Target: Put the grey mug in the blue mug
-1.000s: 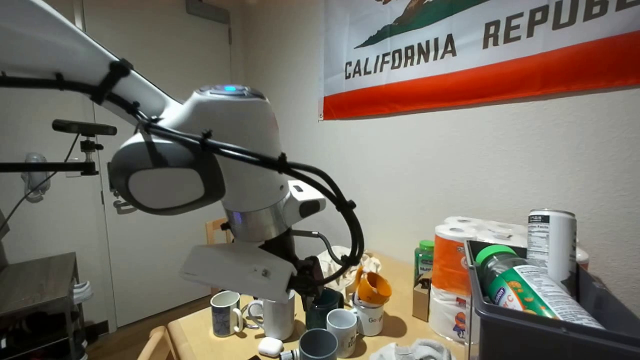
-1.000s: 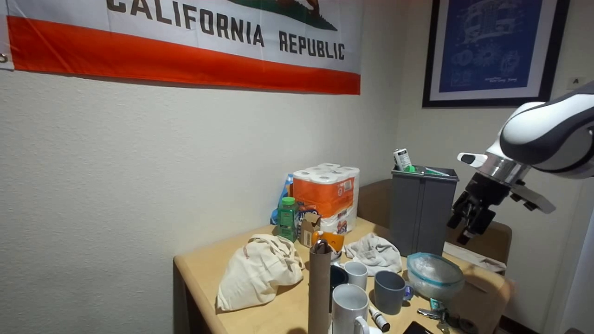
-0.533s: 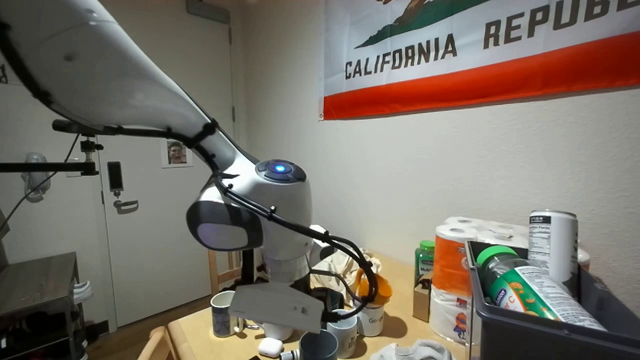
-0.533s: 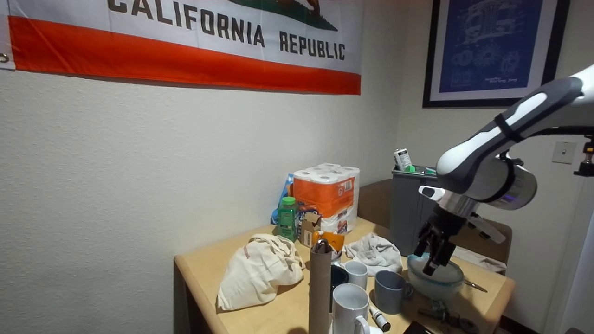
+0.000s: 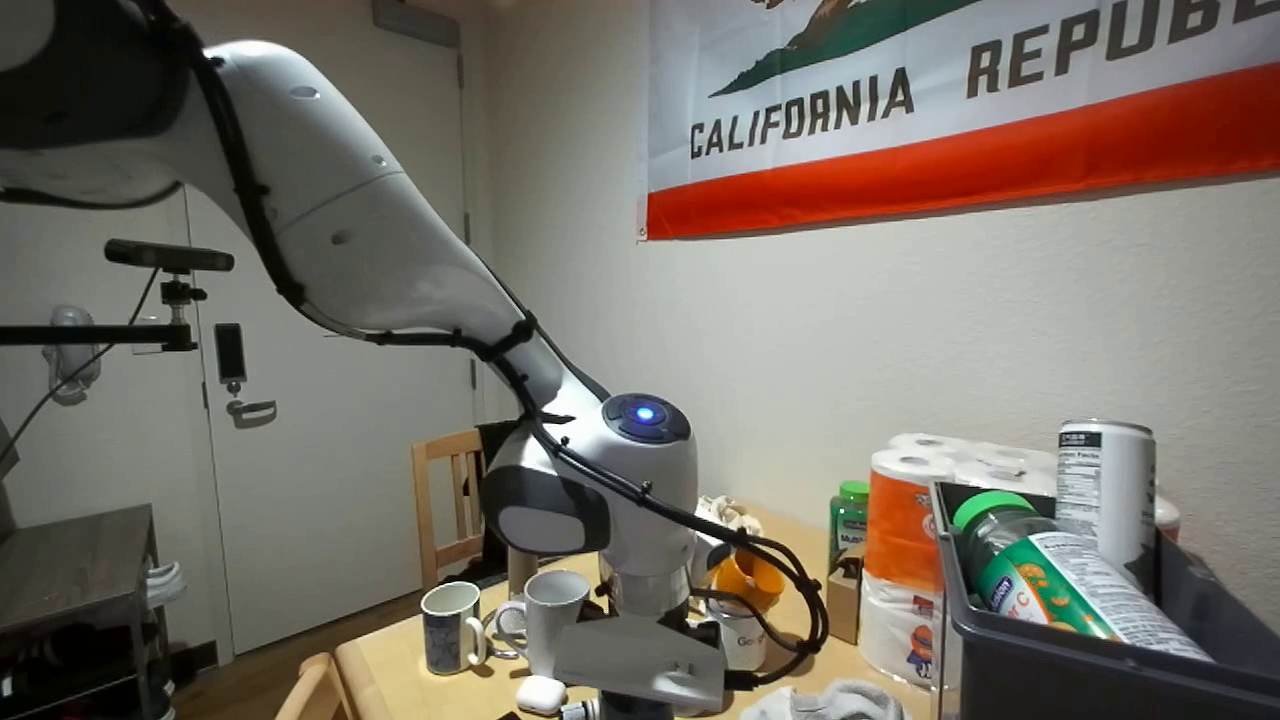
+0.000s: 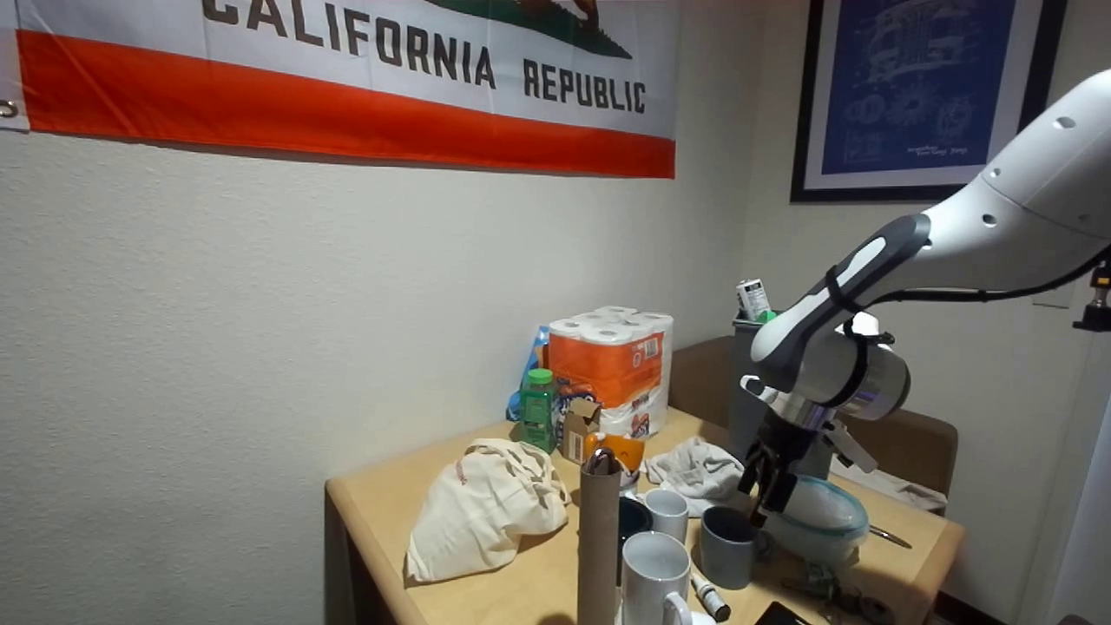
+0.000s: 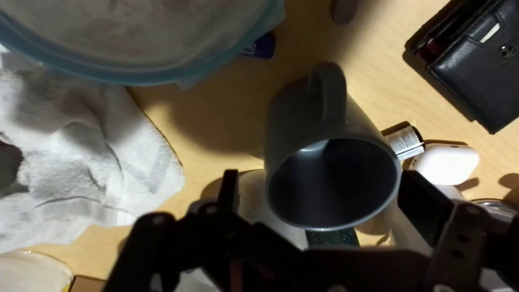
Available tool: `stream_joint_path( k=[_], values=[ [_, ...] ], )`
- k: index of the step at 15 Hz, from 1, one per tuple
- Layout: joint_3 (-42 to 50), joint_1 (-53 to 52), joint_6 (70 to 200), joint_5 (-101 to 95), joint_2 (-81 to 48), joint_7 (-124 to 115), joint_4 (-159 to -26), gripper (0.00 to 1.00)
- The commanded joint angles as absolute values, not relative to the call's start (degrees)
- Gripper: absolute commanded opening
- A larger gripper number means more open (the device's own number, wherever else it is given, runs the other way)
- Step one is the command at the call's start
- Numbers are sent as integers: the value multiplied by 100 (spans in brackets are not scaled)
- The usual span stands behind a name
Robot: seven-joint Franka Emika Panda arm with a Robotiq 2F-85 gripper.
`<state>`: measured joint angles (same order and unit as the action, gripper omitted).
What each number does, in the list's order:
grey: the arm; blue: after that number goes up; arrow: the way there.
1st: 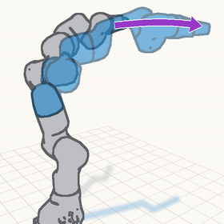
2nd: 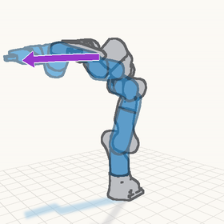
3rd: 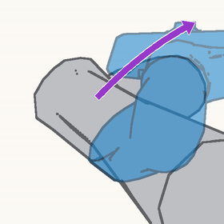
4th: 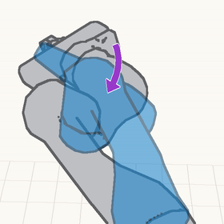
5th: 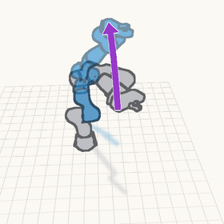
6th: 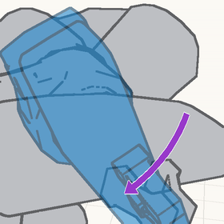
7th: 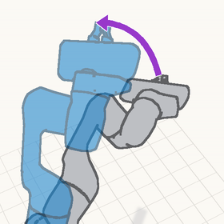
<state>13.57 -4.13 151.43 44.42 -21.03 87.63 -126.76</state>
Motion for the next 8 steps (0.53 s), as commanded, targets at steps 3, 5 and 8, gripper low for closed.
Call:
stream_joint_path(
  k=[3,5,8],
  values=[
    [233,733,15518,4088,-2719,8646,-12213,73],
    [63,910,15571,3881,-2797,8530,-12158,56],
    [-121,1079,15591,3579,-2847,8340,-12106,34]
  ],
)
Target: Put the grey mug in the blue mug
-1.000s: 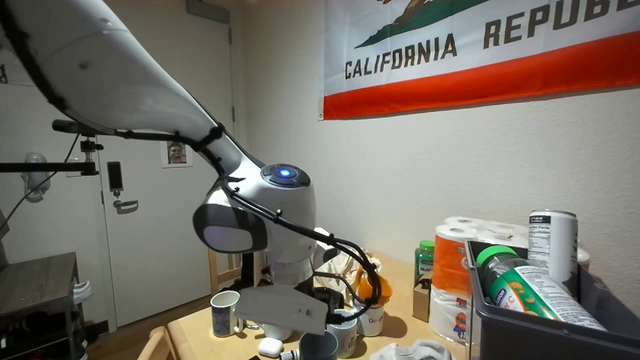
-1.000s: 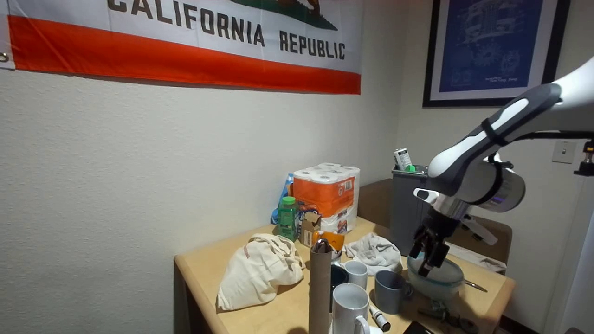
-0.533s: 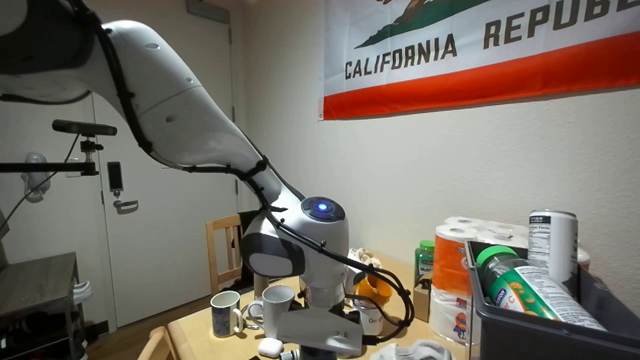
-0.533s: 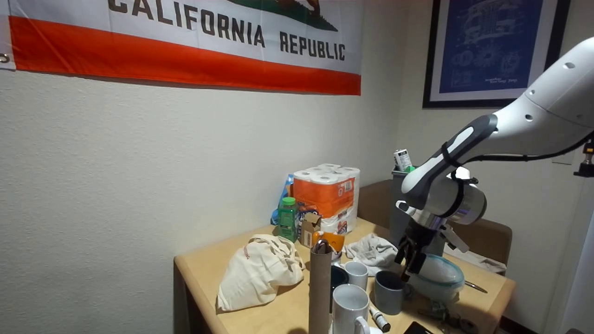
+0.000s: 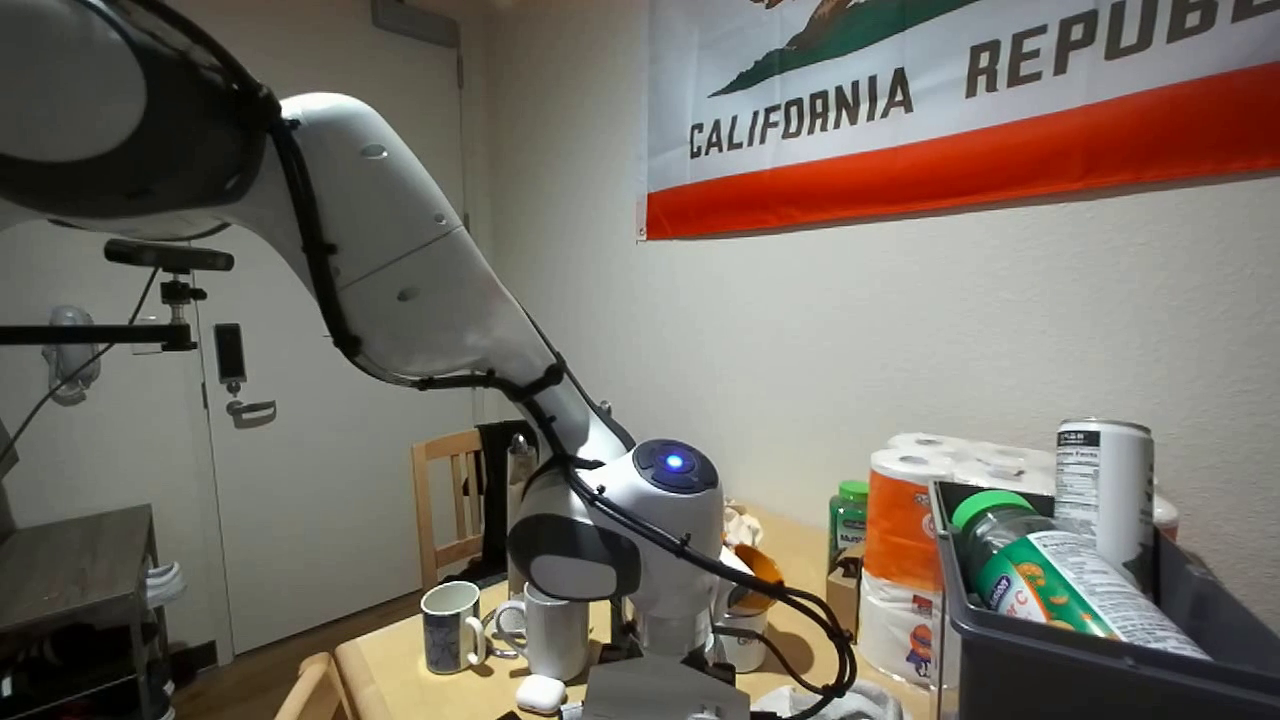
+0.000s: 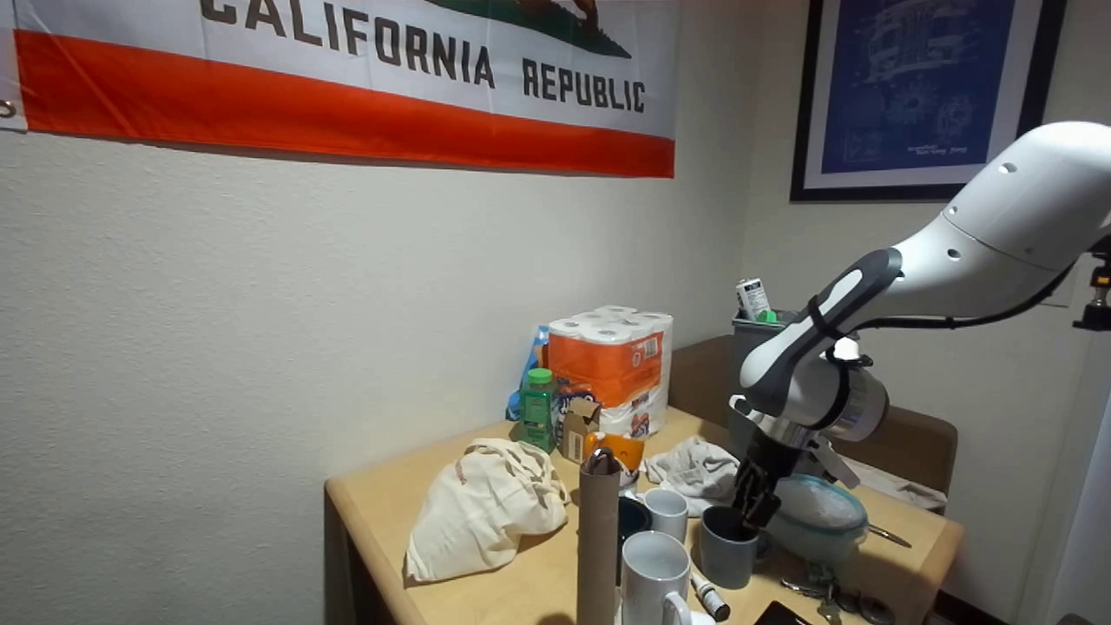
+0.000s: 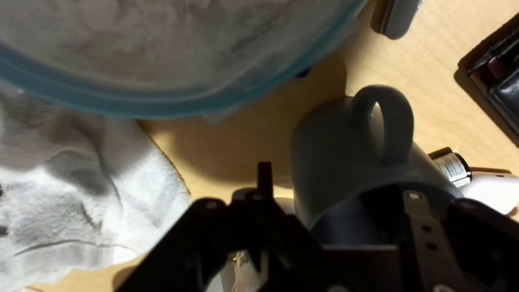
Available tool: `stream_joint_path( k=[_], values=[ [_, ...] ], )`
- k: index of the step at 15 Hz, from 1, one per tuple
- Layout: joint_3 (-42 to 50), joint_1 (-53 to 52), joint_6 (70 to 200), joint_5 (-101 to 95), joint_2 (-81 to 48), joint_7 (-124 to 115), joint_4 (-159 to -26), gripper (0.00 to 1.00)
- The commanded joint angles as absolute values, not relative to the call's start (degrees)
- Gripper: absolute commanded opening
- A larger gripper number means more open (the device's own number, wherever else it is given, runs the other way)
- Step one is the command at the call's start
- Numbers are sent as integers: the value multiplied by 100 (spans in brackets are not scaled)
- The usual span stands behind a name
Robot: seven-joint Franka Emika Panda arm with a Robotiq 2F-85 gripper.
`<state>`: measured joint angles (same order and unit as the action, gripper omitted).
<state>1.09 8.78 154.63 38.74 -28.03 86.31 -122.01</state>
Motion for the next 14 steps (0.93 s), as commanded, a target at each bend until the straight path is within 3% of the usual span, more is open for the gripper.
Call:
stream_joint_path(
  k=[1,5,14],
  values=[
    [-179,1132,15580,3485,-2848,8275,-12094,27],
    [-181,1139,15398,2840,-2748,7613,-12091,0],
    [-313,1145,14547,1561,-2268,6143,-11982,2]
  ],
)
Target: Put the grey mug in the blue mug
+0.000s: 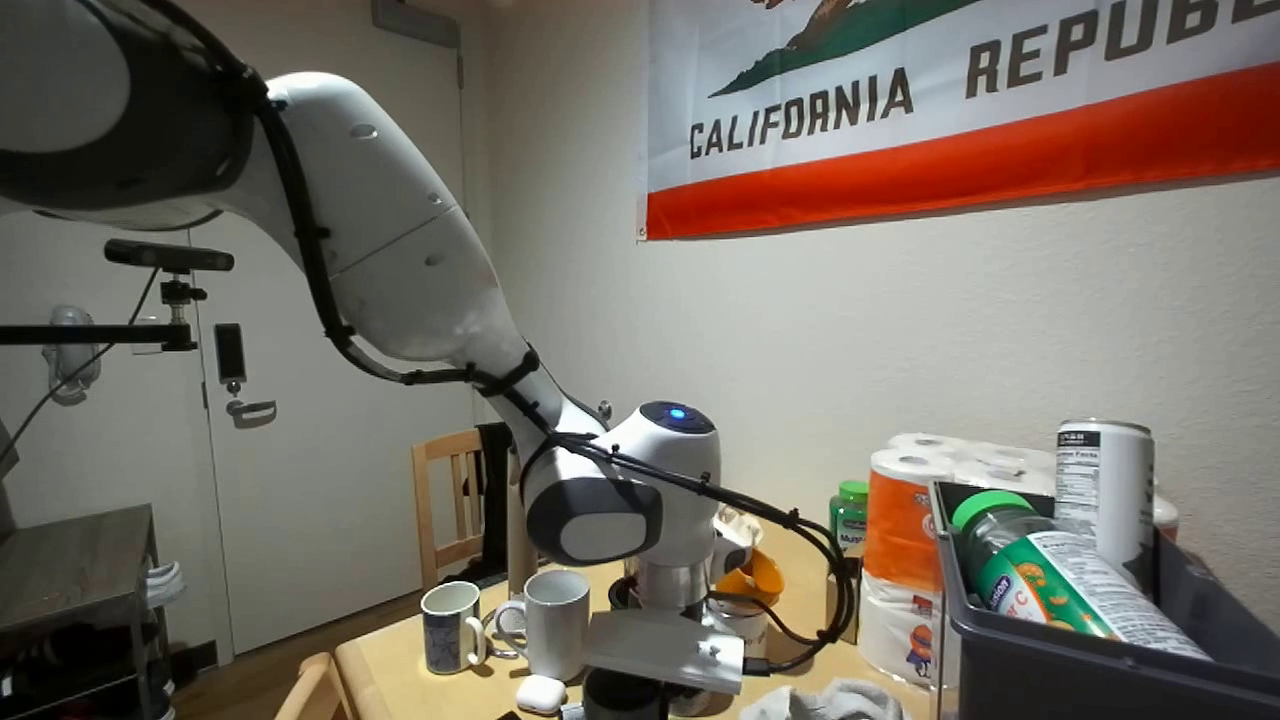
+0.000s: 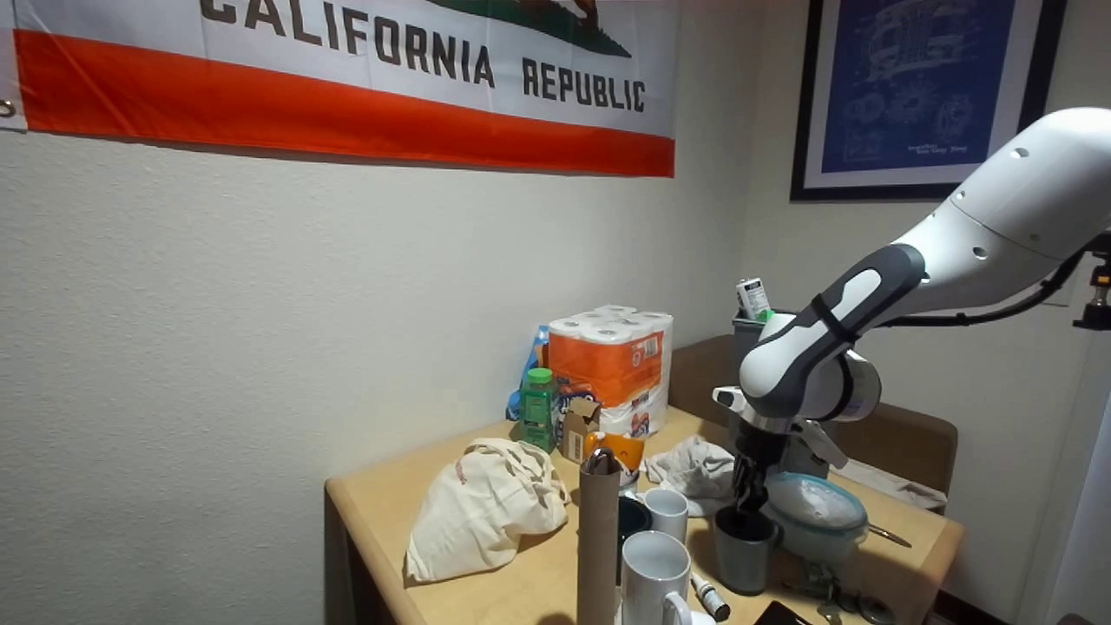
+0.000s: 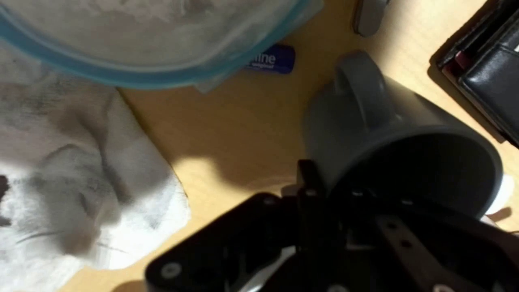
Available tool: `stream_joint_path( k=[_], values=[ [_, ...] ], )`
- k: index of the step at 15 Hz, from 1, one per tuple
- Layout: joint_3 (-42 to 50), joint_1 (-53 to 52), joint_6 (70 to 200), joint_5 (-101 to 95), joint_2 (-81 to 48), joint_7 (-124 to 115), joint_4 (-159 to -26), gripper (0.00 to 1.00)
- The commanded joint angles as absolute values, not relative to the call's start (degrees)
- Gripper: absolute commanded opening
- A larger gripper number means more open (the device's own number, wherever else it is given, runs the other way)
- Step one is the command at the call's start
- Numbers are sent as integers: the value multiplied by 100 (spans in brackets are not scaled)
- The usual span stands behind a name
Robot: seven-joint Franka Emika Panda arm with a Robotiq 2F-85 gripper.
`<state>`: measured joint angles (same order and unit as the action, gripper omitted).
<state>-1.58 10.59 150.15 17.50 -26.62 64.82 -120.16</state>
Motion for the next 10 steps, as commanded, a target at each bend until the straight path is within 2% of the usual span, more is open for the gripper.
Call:
stream_joint_path(
  k=[1,5,10],
  values=[
    [-362,1149,14428,1579,-2197,6119,-11929,2],
    [-487,1046,14124,1661,-1932,5938,-11613,2],
    [-683,910,14350,1834,-2041,5878,-11159,2]
  ],
)
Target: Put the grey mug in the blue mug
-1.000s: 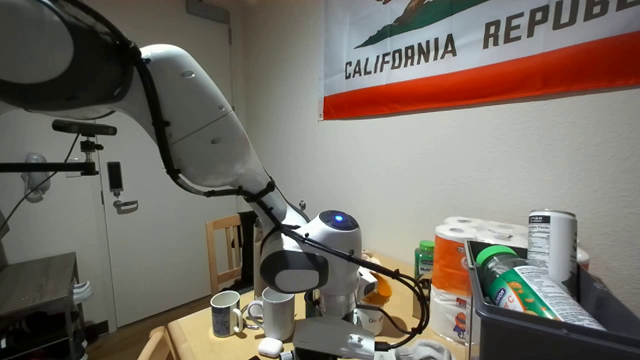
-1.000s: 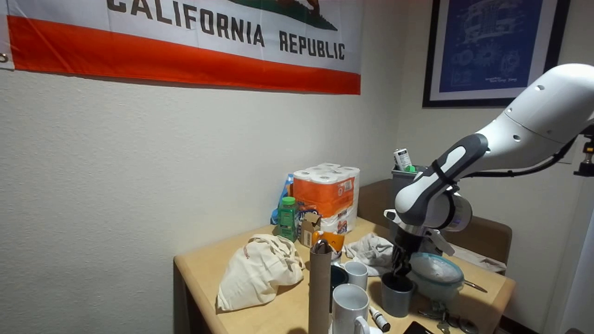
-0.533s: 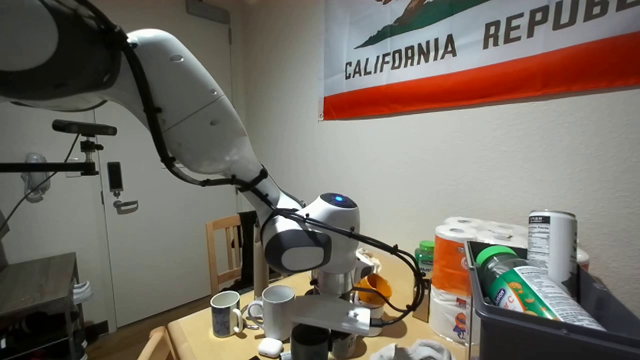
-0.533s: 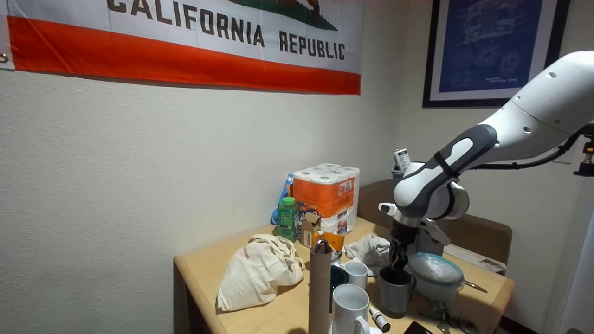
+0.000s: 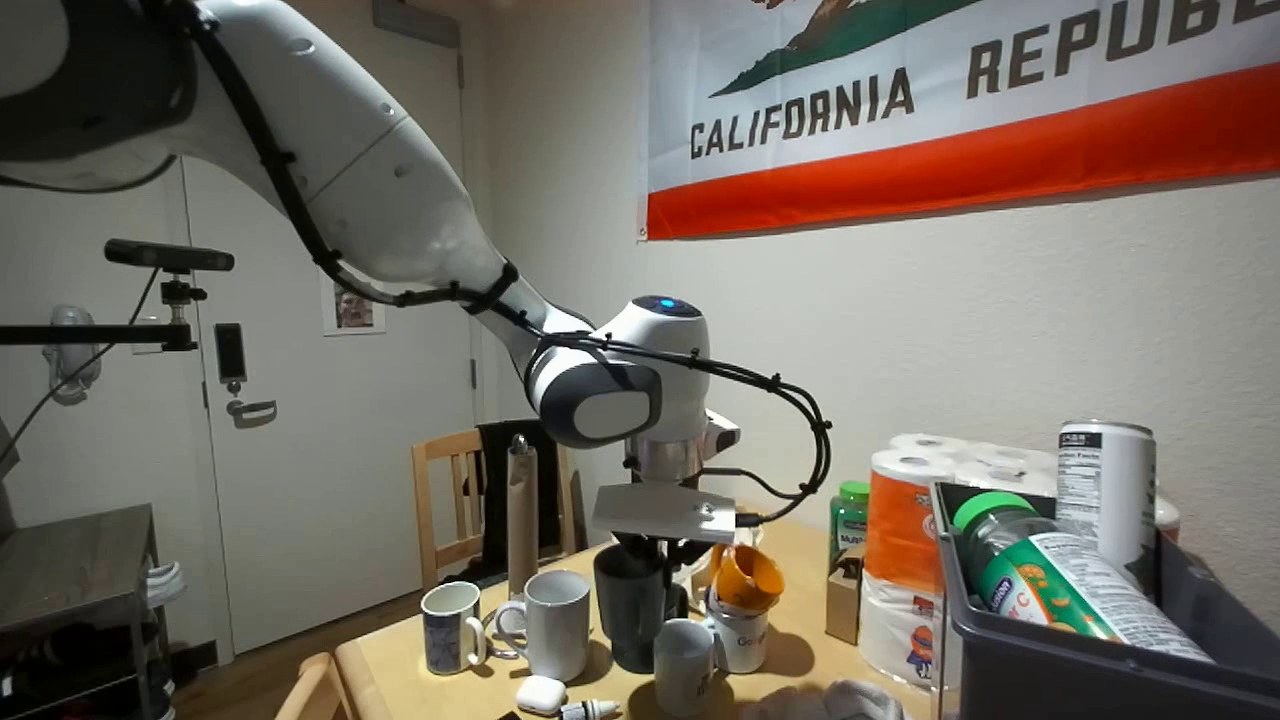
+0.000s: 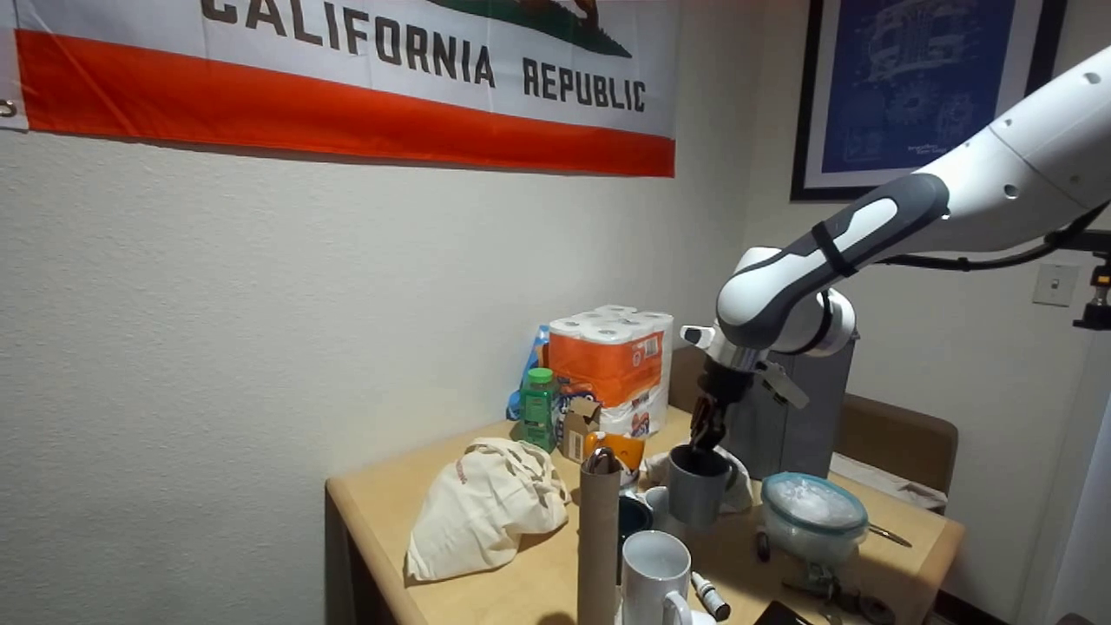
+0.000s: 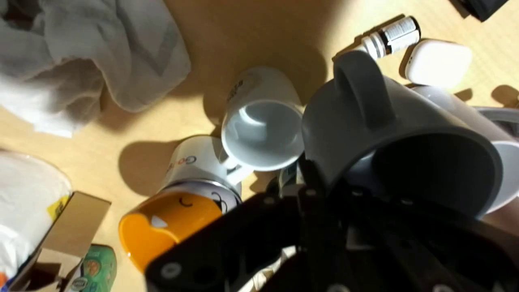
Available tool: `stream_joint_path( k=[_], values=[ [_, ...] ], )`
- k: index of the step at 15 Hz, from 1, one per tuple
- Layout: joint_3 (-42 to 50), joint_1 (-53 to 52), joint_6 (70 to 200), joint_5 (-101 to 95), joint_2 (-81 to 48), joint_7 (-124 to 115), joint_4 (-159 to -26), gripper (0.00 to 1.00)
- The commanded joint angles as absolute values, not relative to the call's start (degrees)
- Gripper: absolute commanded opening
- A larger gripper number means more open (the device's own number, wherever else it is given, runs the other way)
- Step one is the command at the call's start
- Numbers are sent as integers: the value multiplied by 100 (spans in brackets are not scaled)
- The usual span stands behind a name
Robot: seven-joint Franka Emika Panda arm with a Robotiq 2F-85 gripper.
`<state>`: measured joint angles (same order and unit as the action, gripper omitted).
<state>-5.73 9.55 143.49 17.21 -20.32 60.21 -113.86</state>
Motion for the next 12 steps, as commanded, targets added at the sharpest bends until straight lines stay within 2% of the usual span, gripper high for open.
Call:
stream_joint_path(
  k=[1,6,12],
  values=[
    [-734,883,14367,1885,-2093,5888,-11090,2],
    [-956,771,14553,2059,-2363,5891,-10851,2],
    [-1167,741,15383,2031,-2693,5874,-10716,2]
  ],
)
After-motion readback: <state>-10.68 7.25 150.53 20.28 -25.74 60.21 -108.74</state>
